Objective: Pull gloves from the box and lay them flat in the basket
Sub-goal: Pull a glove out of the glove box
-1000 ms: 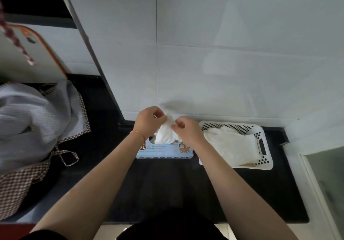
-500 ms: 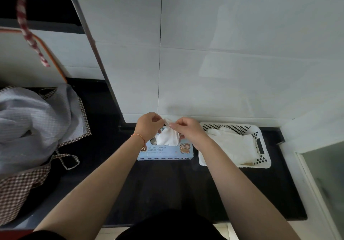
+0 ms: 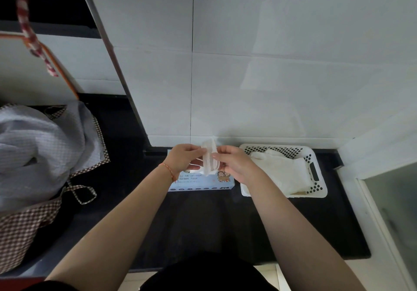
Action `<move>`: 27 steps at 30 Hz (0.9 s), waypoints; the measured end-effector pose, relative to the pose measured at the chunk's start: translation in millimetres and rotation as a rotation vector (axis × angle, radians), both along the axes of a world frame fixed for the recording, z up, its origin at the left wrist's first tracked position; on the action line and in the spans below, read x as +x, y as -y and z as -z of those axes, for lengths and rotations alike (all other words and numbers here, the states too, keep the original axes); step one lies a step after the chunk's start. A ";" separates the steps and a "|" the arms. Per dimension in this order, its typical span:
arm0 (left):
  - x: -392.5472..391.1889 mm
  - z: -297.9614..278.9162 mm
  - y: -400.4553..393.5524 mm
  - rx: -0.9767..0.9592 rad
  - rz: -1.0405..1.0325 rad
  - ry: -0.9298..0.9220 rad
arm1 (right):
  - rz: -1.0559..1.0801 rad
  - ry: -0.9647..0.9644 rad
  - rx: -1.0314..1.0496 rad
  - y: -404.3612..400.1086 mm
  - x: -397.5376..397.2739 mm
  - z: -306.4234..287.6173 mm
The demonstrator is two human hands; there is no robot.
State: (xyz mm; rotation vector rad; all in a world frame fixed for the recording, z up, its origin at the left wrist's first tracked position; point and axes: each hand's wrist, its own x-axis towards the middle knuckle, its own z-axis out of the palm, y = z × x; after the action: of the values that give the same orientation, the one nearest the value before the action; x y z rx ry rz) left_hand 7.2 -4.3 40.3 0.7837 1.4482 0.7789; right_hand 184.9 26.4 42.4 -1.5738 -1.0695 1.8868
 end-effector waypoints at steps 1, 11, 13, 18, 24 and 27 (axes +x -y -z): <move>-0.6 0.1 0.2 -0.002 -0.018 -0.002 | 0.021 0.013 0.005 -0.3 1.3 0.4; -12.1 -39.4 -12.4 0.165 -0.389 -0.041 | -0.117 0.560 0.415 2.3 -12.3 -29.3; -11.1 -53.3 -15.5 0.243 -0.404 -0.019 | -0.082 0.433 0.452 3.9 -18.5 -44.6; 1.7 -74.8 -18.6 0.272 -0.150 -0.019 | -0.212 0.153 0.441 2.9 -23.9 -70.0; 10.8 -74.8 -13.6 0.186 -0.010 -0.019 | -0.257 0.364 0.517 1.2 -14.8 -75.7; 11.8 -73.6 -16.6 0.317 -0.160 -0.186 | -0.184 0.387 0.537 0.0 -4.5 -81.6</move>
State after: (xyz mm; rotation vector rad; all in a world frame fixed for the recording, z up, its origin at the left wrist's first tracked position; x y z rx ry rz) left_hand 19.0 12.3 113.9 1.0106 1.5885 1.0990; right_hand 180.4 26.3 124.0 -1.5760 -1.7635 1.2521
